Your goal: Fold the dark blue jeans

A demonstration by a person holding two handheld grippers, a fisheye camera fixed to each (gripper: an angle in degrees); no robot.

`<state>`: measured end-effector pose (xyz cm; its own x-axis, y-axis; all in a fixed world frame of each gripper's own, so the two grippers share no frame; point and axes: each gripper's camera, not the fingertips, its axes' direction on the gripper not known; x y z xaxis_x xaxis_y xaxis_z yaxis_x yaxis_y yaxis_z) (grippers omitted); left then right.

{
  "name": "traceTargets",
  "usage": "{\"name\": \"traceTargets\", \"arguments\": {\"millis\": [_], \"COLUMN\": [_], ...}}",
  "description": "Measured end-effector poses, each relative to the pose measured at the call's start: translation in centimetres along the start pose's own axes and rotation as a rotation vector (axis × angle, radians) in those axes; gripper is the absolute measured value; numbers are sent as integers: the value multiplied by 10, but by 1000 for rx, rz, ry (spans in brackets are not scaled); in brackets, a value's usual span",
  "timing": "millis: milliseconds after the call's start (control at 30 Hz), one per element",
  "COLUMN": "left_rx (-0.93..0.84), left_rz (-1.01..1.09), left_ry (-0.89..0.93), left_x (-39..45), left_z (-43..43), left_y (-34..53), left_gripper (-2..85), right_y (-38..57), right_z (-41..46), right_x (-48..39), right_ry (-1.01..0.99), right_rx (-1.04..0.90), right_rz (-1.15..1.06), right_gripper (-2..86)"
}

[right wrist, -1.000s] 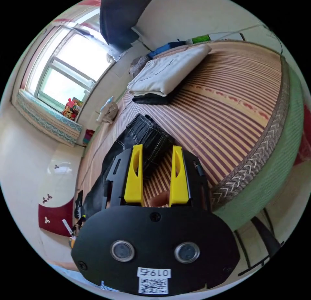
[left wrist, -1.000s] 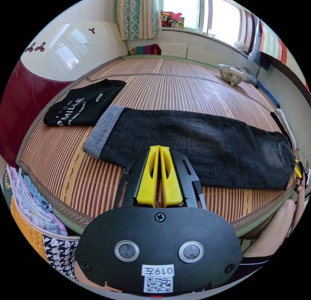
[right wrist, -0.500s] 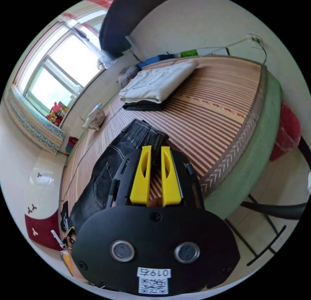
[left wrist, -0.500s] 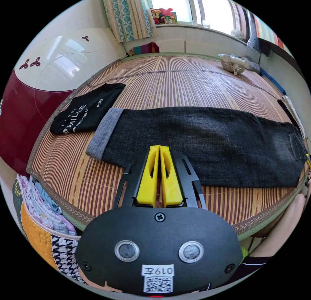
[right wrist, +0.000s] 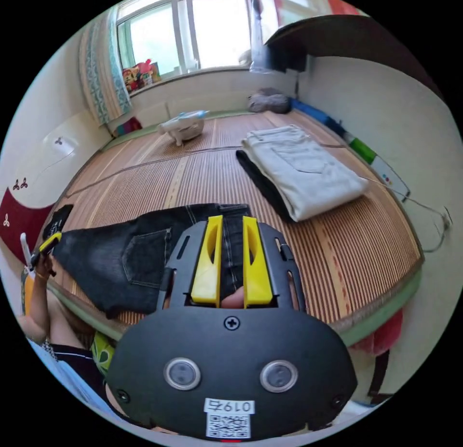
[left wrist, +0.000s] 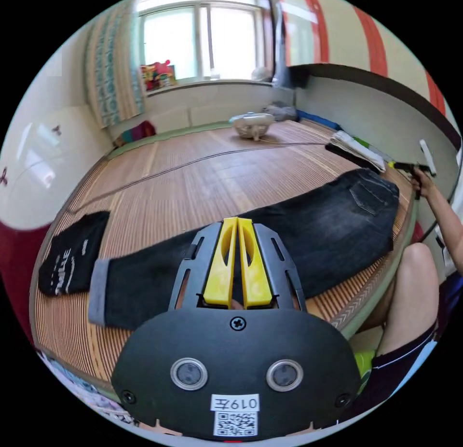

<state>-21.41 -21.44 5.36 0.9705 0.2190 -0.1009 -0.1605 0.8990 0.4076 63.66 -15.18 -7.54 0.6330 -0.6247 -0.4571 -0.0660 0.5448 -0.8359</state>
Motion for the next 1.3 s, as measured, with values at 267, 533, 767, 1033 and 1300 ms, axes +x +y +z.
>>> {"name": "traceTargets", "arguments": {"millis": [267, 533, 767, 1033, 1300], "left_rx": [-150, -232, -257, -254, -129], "left_rz": [48, -21, -48, -64, -60], "left_ry": [100, 135, 74, 63, 51], "left_x": [25, 21, 37, 48, 74], "left_z": [98, 135, 147, 149, 109], "left_y": [-47, -44, -46, -47, -41], "left_gripper": [9, 8, 9, 9, 10], "right_y": [-79, -79, -66, -50, 14], "right_z": [98, 130, 124, 88, 51], "right_x": [20, -8, -21, -155, -290], "right_ry": [-33, -55, -80, 289, 288], "right_rx": [-240, -283, -255, -149, -192], "right_rz": [-34, -61, 78, -131, -145], "right_gripper": [85, 51, -6, 43, 49]}}
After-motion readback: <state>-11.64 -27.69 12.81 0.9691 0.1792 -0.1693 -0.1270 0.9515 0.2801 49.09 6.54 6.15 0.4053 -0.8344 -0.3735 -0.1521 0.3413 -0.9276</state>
